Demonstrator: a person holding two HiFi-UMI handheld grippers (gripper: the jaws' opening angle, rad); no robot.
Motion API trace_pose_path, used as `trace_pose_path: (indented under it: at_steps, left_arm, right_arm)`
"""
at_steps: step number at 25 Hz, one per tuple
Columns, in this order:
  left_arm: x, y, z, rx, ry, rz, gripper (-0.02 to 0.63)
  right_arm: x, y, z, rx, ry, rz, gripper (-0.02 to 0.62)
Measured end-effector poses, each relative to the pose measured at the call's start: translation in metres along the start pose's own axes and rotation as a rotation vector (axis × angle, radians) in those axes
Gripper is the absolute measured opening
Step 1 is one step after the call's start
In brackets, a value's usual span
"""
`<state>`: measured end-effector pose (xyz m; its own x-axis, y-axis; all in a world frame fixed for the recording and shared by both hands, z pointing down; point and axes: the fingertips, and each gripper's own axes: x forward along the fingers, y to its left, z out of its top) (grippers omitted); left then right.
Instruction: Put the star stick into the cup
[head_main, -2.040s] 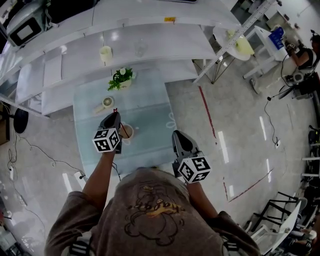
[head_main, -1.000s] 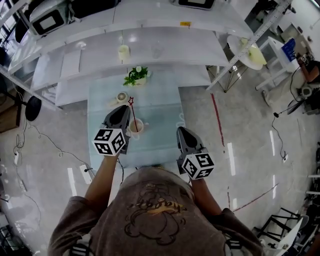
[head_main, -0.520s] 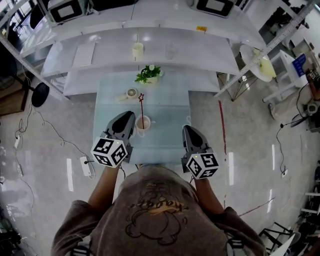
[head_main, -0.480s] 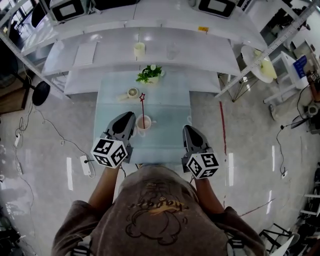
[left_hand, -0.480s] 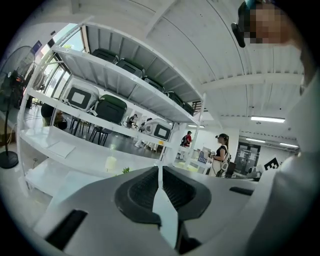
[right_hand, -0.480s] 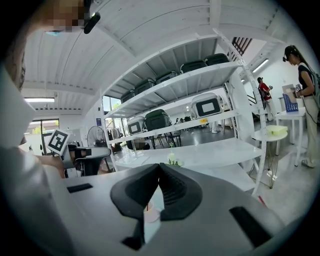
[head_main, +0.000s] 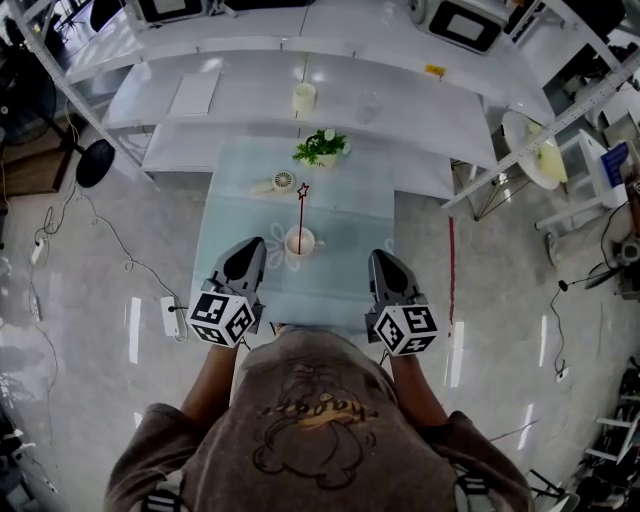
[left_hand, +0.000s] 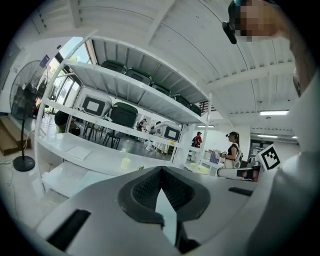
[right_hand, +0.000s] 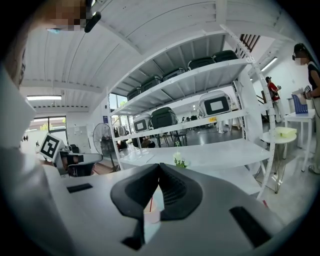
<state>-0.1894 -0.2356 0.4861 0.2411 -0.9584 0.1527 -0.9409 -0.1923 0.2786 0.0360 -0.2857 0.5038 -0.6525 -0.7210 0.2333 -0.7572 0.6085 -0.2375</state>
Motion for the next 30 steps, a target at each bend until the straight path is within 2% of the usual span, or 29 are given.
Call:
trace_pose_path:
  at_steps: [4, 14, 30]
  left_arm:
    - [-0.0060, 0.0078, -0.0019, 0.020, -0.006, 0.042, 0.021]
    - [-0.0055, 0.0012, 0.0035, 0.003, -0.030, 0.053, 0.021]
    - [-0.0023, 0.0009, 0.0005, -0.029, -0.020, 0.062, 0.021]
  right_arm:
    - [0.0020, 0.0019, -0.0053, 0.005, -0.001, 0.005, -0.005]
    - [-0.0025, 0.0005, -0.0088, -0.001, -0.004, -0.002, -0.008]
    - [-0.0010, -0.0044, -0.0089, 0.000, 0.005, 0.000, -0.006]
